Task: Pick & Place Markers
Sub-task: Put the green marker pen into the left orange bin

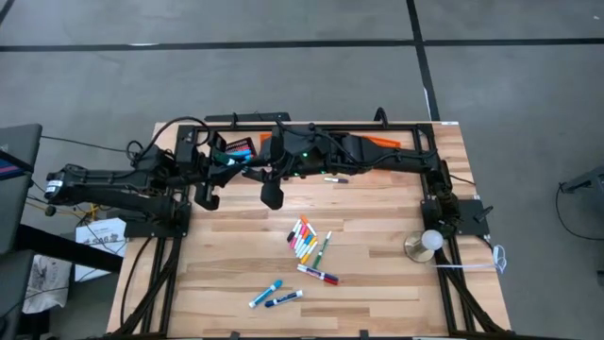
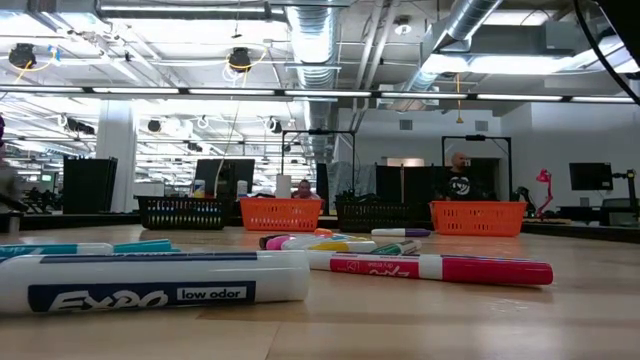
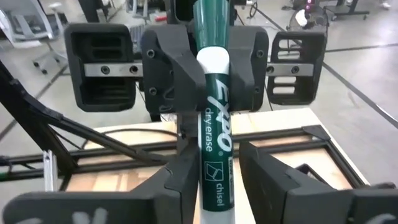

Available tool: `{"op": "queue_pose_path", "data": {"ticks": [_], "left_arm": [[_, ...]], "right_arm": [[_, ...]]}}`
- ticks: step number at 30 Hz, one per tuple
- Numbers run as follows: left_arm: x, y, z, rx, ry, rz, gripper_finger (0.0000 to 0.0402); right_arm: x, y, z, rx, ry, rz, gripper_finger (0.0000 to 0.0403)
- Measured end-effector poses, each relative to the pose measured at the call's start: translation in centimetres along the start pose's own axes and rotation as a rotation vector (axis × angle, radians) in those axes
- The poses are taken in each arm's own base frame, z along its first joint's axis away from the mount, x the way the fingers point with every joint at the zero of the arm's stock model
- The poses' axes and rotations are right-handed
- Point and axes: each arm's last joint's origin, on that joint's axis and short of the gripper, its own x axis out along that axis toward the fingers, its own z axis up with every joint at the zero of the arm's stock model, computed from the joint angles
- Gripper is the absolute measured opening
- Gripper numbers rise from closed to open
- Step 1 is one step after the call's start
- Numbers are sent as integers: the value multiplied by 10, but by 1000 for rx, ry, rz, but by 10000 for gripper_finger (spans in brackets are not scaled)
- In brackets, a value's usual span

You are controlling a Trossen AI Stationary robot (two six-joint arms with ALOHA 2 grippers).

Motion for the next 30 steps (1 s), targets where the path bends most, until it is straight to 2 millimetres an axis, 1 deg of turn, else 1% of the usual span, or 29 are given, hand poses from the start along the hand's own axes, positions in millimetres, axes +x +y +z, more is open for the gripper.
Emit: {"op": "queue_pose_path", "data": {"ticks": [4,8,10,14,17,20,22,25,28,30], "left_arm": [[0,4,0,7,9,18,58],[-1,8,-4,14,50,42,58],[-1,11,-6,21,73,62,58],[1,22,-8,56,232,170,58],[7,33,-5,106,348,233,58],[18,45,-7,169,469,279,58],[26,56,-12,206,559,306,58],[36,72,-20,250,684,340,58],[41,88,-30,275,784,367,58],[42,98,-33,289,825,387,58]], "right_arm": [[-2,0,-4,-8,45,1,133],[-6,-1,-9,-8,117,15,174],[-13,-1,-13,-11,183,16,195],[-23,-2,-26,8,354,4,220],[-28,-2,-35,0,456,-3,225],[-31,-1,-41,-79,526,20,224],[-31,-1,-40,-109,517,25,222],[-28,-10,-35,-133,458,23,221],[-35,-26,-26,-154,402,23,221],[-46,-38,-19,-156,377,30,222]]}}
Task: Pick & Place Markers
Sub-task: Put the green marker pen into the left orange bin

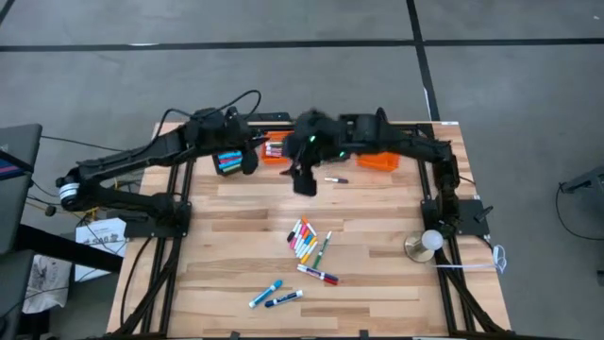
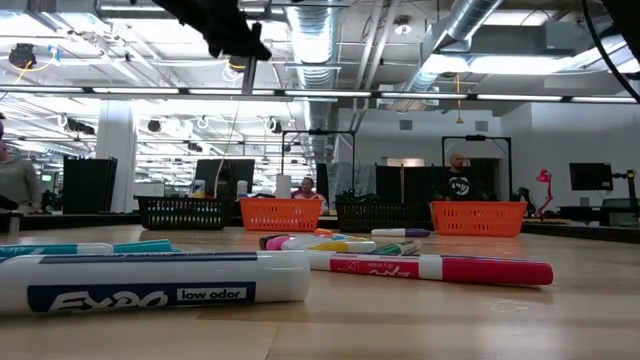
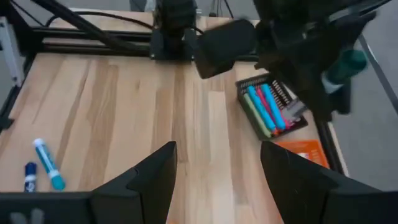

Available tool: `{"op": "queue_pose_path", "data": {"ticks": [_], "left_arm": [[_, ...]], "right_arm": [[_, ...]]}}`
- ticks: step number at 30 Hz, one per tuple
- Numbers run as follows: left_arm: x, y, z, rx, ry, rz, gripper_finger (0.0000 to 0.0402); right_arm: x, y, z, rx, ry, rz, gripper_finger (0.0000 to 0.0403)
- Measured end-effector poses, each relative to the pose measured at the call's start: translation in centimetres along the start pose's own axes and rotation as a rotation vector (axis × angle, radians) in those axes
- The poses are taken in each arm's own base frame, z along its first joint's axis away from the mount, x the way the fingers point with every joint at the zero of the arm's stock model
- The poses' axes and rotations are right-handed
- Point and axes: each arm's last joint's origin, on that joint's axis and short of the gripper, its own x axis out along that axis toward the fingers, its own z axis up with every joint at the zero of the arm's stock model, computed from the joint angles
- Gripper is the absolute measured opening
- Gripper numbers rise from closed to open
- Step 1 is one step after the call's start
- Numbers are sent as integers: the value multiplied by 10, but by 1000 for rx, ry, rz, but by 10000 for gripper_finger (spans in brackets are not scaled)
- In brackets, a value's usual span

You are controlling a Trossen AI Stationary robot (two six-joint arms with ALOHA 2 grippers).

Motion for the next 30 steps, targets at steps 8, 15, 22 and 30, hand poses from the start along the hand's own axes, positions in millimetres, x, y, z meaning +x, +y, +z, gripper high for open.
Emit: {"op": "queue_pose_path", "data": {"ticks": [8,15,22,30], "left_arm": [[22,25,-10,-18,92,-21,58],[47,29,-13,21,146,-47,58],[77,29,-18,16,209,-76,58],[78,40,-24,-4,232,-47,58]], "right_arm": [[-51,-45,-3,1,-137,49,219],[-84,-75,-15,29,-177,43,217],[-87,-98,-22,70,-188,42,219],[-60,-91,-13,50,-211,94,218]]}}
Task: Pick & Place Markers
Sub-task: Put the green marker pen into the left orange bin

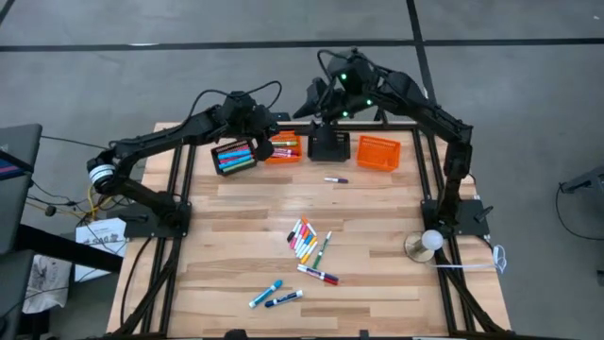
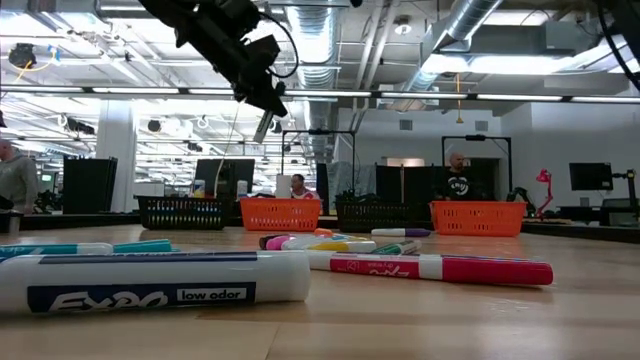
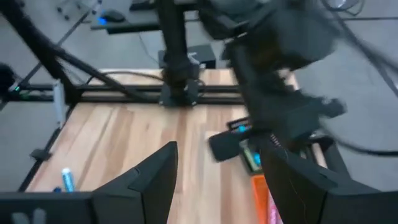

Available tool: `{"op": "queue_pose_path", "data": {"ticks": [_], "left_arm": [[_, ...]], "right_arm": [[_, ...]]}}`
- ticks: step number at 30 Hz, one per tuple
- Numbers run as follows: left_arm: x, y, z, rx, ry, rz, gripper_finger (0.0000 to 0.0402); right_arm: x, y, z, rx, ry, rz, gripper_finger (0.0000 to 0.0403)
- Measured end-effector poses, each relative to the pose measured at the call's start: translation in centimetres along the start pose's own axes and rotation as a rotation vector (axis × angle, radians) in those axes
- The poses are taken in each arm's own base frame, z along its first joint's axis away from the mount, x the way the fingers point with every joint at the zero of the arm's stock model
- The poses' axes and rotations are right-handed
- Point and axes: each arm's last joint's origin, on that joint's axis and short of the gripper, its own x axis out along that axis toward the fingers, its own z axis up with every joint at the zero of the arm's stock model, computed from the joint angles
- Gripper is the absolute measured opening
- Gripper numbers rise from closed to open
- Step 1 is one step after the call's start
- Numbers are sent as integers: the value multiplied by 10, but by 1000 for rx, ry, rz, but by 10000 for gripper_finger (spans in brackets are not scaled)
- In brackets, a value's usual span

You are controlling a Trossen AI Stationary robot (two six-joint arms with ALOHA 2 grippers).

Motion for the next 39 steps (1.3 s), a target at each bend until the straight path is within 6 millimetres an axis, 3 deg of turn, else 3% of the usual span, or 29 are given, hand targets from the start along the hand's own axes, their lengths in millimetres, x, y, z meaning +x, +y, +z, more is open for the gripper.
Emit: {"op": "queue_pose_path", "data": {"ticks": [5,9,13,18,23,28,32,39], "left_arm": [[-11,5,2,-10,-24,24,58],[-16,5,4,-7,-42,24,58],[-16,5,4,-12,-35,26,58],[-16,5,4,-26,-37,25,58],[-16,3,5,-24,-39,21,58],[-10,-5,6,-19,-34,-5,58],[10,-13,12,-7,-5,-38,58],[43,-12,20,21,117,-75,58]], "right_arm": [[-25,-11,-16,98,134,-90,218],[-53,-6,-16,95,101,-10,218],[-49,3,-25,65,49,81,218],[-38,10,-77,143,2,33,218],[-62,29,-128,175,-245,-44,218],[-73,51,-180,220,-351,-56,218],[-80,63,-203,200,-461,-71,218],[-89,74,-223,181,-562,-91,218]]}}
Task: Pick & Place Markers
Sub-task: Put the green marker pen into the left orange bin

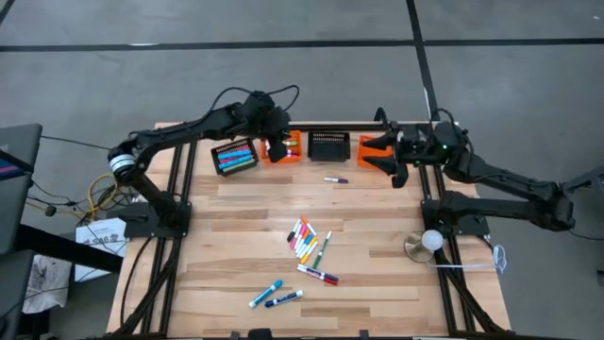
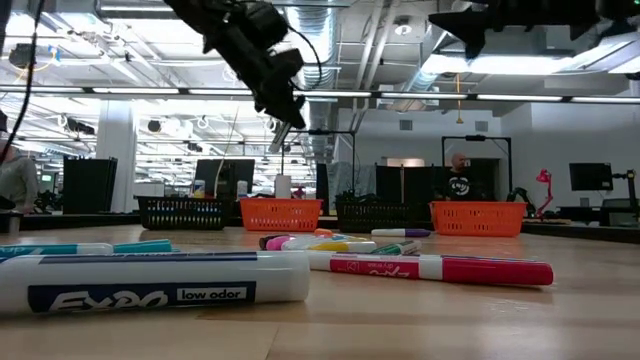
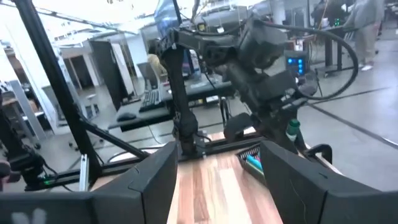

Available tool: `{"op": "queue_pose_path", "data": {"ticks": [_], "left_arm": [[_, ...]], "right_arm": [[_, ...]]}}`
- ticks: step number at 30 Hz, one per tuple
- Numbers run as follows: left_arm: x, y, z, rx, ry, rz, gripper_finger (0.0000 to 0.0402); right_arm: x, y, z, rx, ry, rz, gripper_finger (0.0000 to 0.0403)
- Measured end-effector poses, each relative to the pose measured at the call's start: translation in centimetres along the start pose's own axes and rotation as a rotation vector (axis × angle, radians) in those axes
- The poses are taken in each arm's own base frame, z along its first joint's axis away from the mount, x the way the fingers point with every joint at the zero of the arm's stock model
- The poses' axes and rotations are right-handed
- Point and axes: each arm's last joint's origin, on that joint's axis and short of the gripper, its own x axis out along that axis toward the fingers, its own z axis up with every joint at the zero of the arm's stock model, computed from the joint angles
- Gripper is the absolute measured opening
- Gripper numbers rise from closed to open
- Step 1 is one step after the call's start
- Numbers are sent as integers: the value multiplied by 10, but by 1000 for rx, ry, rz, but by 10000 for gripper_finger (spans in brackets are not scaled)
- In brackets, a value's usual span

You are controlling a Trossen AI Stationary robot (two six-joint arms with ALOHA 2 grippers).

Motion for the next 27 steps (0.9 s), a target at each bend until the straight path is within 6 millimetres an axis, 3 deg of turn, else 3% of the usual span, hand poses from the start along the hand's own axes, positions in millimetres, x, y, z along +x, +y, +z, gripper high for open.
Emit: {"op": "queue_pose_path", "data": {"ticks": [9,18,27], "left_arm": [[36,2,-13,90,256,-16,58],[63,17,-11,170,300,3,58],[95,20,-33,230,406,-48,58]], "right_arm": [[-13,2,-15,19,-85,-59,218],[-10,5,-17,28,-90,-98,218],[-10,4,-18,31,-83,-103,218]]}}
